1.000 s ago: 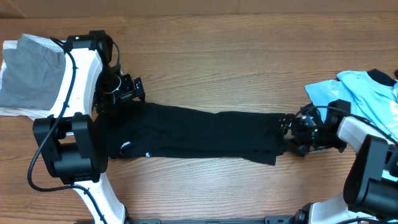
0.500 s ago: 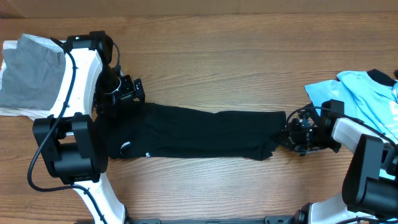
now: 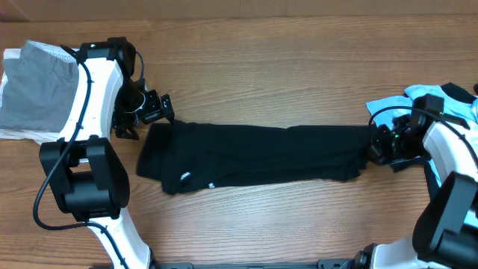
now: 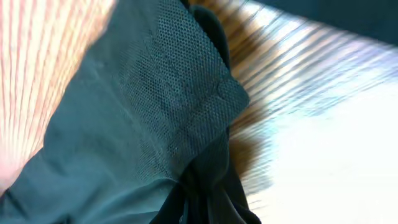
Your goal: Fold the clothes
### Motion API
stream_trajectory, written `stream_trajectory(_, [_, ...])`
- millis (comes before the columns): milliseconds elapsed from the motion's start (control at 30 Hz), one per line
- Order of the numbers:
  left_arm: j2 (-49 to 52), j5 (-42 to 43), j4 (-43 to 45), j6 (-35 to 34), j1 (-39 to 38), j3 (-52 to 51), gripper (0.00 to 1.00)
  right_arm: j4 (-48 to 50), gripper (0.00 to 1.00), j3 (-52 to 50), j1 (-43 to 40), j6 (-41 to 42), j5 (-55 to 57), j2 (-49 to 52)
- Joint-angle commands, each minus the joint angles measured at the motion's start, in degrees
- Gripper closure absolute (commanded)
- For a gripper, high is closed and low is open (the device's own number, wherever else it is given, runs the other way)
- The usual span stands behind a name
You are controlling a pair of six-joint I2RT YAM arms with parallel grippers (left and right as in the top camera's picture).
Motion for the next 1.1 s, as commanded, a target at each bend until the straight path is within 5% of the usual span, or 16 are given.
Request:
stream_trajectory(0, [-0.1, 0.6, -0.2, 0.9, -0.6, 1.3, 0.0, -0.8, 0.96, 2.0, 2.1, 1.9, 6.4, -4.2])
stream_trajectory(100, [-0.1, 0.6, -0.2, 0.9, -0.7, 1.3, 0.0, -0.7, 0.94, 1.9, 3.7, 1.9, 7.5, -4.2])
stream_trajectory(167, [-0.1, 0.6, 0.0, 0.9, -0.8, 1.3, 0.0, -0.1, 0.84, 1.5, 4.1, 2.0, 7.9, -3.9])
stream_trajectory(233, [-0.1, 0.6, 0.0, 0.9, -0.8, 1.3, 0.0, 0.6, 0.96, 0.8, 4.1, 3.1, 7.8, -3.7])
stream_trajectory(400, [-0.1, 0.5, -0.2, 0.9, -0.8, 1.3, 0.0, 1.2, 0.96, -0.6, 4.1, 3.8, 7.9, -3.7])
stream_trajectory(500, [-0.1, 0.5, -0.2, 0.9, -0.8, 1.3, 0.0, 1.3, 0.34, -0.7, 4.1, 3.9, 8.3, -3.7])
stream_trajectory(567, [-0.1, 0.5, -0.2, 1.0, -0.8, 1.3, 0.0, 1.4, 0.16, -1.0, 4.0, 3.9, 9.5, -3.7])
stream_trajectory(800, [-0.1, 0.5, -1.3, 2.6, -0.8, 1.3, 0.0, 1.8, 0.02, -1.0, -0.4, 7.6, 12.9, -3.6])
stream_trajectory(1067, [-0.1, 0.5, -1.2, 2.8, -0.9, 1.3, 0.0, 5.1, 0.0, -1.0, -6.5, -2.1, 5.2, -2.9])
